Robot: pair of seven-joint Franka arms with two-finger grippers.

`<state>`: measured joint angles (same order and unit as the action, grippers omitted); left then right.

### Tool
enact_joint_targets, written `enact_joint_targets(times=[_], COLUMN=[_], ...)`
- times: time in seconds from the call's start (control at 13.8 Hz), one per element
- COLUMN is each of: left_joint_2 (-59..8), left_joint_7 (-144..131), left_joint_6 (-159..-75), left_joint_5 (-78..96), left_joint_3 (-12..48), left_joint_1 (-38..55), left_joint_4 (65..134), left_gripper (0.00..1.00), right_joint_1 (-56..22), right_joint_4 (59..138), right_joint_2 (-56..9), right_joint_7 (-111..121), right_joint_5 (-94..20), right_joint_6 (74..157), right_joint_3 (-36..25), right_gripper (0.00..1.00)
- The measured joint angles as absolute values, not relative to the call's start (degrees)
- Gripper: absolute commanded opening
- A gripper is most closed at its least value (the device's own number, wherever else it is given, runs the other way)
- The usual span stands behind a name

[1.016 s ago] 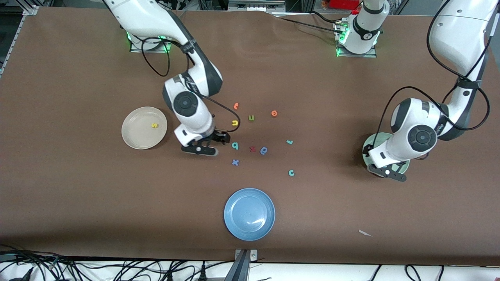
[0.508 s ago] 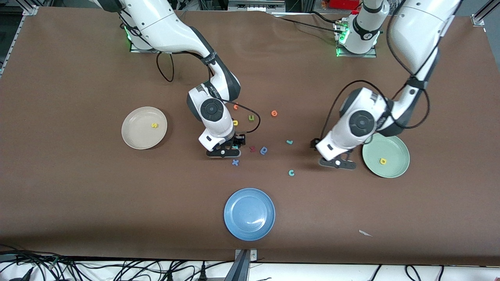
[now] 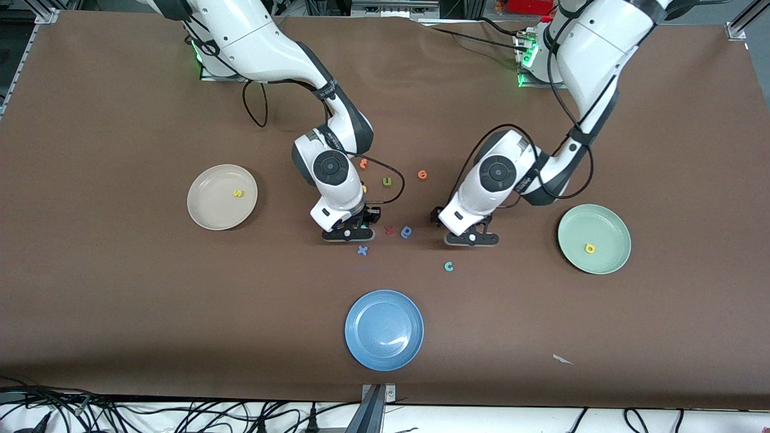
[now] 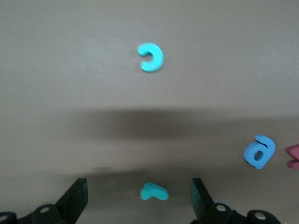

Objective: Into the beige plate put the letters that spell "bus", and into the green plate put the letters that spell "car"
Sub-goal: 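Grasp the cyan b with the right gripper while the left grasps cyan r, then carry the cyan b to the white plate with the right gripper and release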

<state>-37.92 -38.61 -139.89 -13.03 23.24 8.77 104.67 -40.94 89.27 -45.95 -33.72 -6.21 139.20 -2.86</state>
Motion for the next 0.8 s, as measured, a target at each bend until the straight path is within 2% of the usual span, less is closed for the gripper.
enact_joint_targets(times=[0.36,0.65,0.8], left_joint_2=[-39.04,-39.71,-40.19], left_joint_7=[-41.42,-44.75,-45.15], left_joint_6=[-140.32,-140.32,-140.32], left_joint_5=[-13.62,-17.18,-17.40], left_joint_3=[23.05,22.98,22.98], left_joint_1=[10.61,11.06,11.33], left_joint_4=[104.72,104.79,104.90], left_gripper=[0.82,0.76,0.70], right_joint_1=[-41.11,-40.84,-40.74], right_joint_4=[88.28,88.28,92.87], right_joint_2=[-45.28,-38.86,-35.09], right_joint_7=[-33.73,-31.75,-26.62], right_joint_5=[-6.20,-6.19,-6.21], right_joint_6=[137.62,121.40,119.67], right_joint_3=[-4.67,-12.16,-15.58], right_gripper=[0.07,0.07,0.07])
